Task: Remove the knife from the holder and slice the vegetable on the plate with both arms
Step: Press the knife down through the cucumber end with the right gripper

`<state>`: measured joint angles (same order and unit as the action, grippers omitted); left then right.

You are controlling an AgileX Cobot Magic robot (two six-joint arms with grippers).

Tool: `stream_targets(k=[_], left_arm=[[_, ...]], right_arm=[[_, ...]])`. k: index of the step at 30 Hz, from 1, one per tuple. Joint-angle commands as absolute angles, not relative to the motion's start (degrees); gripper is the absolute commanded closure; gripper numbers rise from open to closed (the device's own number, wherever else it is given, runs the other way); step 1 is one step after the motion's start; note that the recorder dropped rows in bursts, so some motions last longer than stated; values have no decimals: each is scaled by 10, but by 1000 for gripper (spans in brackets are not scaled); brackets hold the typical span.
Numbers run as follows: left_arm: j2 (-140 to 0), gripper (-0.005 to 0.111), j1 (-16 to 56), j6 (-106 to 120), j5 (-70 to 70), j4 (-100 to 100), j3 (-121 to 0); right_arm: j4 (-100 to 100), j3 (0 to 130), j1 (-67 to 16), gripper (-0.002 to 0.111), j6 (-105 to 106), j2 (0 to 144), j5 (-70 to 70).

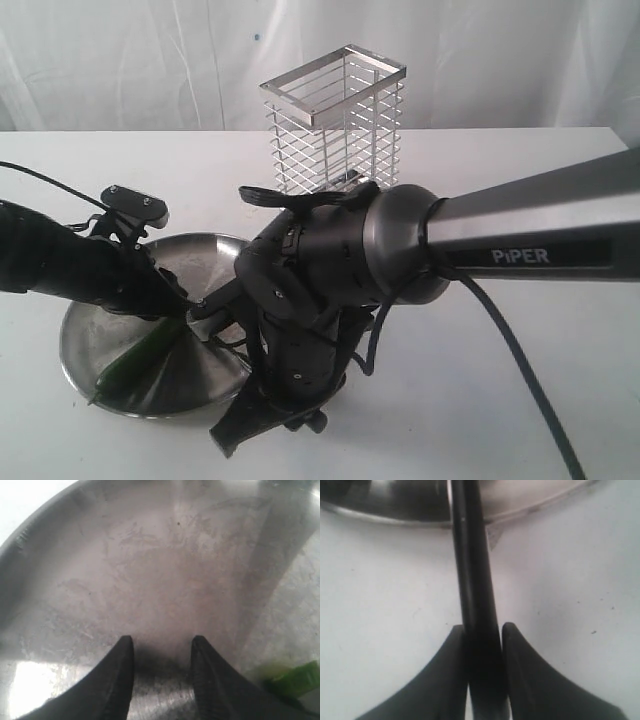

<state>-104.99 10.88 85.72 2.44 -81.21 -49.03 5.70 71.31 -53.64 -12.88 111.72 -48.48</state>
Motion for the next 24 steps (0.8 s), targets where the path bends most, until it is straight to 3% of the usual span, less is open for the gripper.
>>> stream_targets(k=[1, 24], left_arm=[[-1054, 64, 110, 854, 13, -805, -477], [-917, 64, 110, 852, 16, -847, -485]], right_arm=[[88, 724, -531, 108, -163, 1114, -526], [44, 760, -537, 108, -167, 1113, -480]])
